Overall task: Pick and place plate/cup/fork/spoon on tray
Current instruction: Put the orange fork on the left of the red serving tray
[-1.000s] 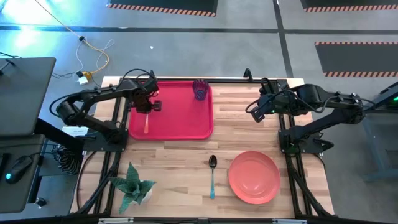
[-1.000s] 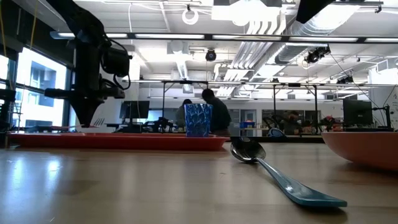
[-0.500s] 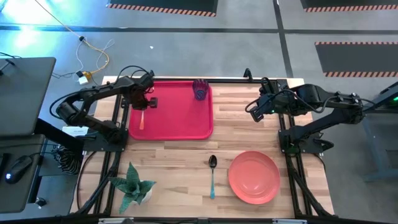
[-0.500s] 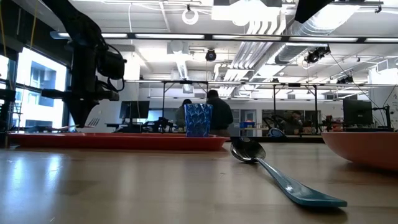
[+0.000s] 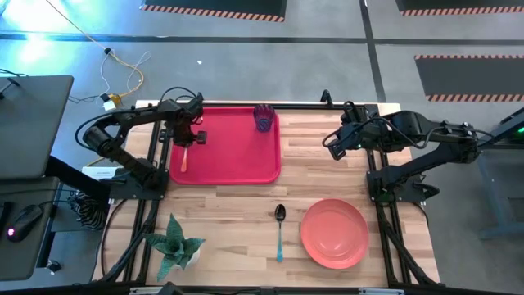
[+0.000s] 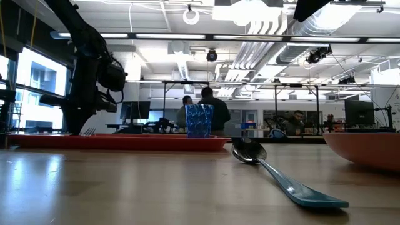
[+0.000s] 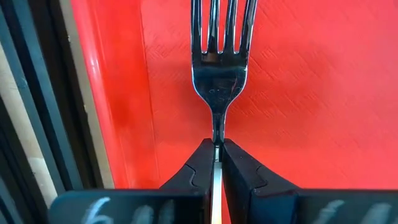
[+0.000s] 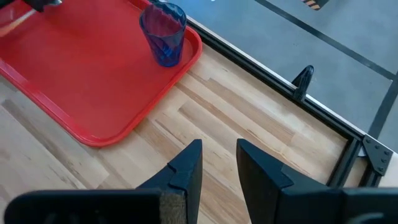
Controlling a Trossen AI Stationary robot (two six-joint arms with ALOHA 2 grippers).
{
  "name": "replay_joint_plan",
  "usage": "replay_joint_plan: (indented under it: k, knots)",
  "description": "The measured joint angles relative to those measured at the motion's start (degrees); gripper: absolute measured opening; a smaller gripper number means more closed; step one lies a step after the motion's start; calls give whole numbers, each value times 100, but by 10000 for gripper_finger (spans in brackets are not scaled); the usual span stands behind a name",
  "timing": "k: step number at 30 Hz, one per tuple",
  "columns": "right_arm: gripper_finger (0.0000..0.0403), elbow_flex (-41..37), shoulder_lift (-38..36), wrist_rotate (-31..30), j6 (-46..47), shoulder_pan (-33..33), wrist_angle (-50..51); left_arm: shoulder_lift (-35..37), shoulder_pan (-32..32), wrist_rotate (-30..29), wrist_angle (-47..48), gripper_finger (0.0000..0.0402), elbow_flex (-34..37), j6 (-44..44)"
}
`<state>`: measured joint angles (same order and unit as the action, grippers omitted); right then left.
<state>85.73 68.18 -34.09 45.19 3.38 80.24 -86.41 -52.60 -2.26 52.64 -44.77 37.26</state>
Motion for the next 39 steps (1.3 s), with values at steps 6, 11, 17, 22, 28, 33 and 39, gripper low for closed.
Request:
replay_joint_plan:
  k: [6, 11, 17, 22, 28, 33, 39]
  knots:
    - [90, 0, 0, 1, 0, 0, -89, -106, -32, -160, -31, 8, -2, -111]
    - [90, 0, 0, 2, 0, 0, -89, -255, -81, -137, -33, 8, -4, -139]
    - [90, 0, 0, 2, 0, 0, -89, -293, -81, -99, -66, 8, -4, -134]
    - [90, 0, 0, 2, 0, 0, -87, -293, -106, -91, -180, 11, -4, 7]
    - [90, 0, 0, 1, -10, 0, -87, -293, -107, -82, -171, 32, -4, 3]
    - [90, 0, 0, 2, -14, 0, -87, -293, -107, 21, -169, 39, -4, 0]
    - [90, 0, 0, 2, -15, 0, -87, -293, -107, 21, -165, 39, -4, 4]
